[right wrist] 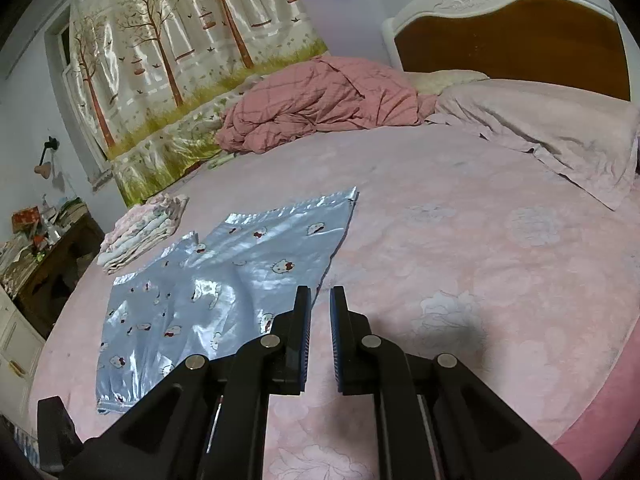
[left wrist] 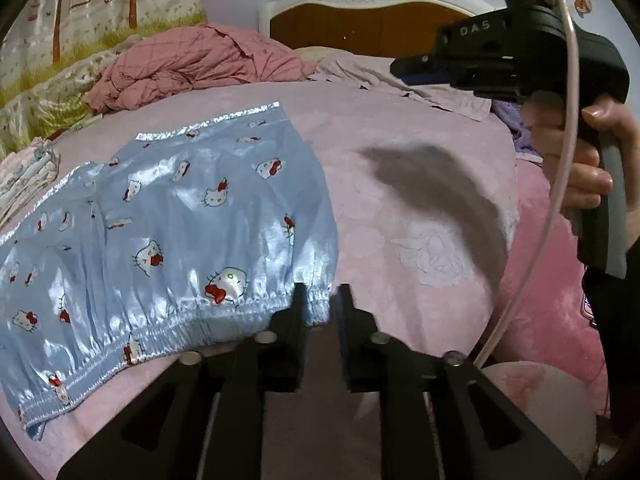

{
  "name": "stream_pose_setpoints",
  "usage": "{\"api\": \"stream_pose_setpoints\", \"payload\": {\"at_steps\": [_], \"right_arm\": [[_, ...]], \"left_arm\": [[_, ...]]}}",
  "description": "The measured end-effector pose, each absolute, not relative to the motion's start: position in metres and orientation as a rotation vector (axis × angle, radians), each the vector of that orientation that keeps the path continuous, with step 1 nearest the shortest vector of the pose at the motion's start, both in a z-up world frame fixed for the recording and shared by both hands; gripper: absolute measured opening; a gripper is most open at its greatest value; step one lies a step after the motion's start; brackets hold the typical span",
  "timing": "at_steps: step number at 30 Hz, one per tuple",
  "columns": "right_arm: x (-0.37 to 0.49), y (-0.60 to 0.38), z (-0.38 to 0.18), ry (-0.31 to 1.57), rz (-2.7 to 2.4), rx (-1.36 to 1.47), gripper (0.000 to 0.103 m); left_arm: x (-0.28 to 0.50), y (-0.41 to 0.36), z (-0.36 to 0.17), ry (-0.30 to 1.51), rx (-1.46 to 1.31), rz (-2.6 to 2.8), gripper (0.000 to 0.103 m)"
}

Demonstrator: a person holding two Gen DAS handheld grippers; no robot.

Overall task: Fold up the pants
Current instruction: 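Close the left gripper on the elastic cuff while the right tool lifts away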

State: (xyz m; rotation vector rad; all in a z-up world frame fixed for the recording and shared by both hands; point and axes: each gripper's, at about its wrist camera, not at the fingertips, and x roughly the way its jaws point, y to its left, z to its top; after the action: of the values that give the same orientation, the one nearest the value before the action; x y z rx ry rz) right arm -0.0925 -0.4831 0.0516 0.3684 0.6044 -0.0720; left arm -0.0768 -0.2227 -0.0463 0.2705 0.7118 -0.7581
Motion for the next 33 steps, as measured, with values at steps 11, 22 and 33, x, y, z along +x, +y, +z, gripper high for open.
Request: {"api": "stream_pose_setpoints", "payload": {"at_steps": [11, 22, 33], "right_arm": [[-0.088, -0.479, 0.043, 0.621, -0.069, 0.364, 0.009], [-0.085, -0.484, 0.036, 0.626, -0.080, 0.369, 0.009], [-0.060, -0.486, 0.042, 0.612, -0.040, 0.404, 0.009]], "left_arm": [[-0.067, -0.228, -0.054, 0.705, 0.324, -0.727, 0.031], [-0.062, -0.221, -0.049, 0.701, 0.313, -0.688, 0.007], [-0.055, -0.231, -0.055, 0.726, 0.383, -0.667, 0.014]]}}
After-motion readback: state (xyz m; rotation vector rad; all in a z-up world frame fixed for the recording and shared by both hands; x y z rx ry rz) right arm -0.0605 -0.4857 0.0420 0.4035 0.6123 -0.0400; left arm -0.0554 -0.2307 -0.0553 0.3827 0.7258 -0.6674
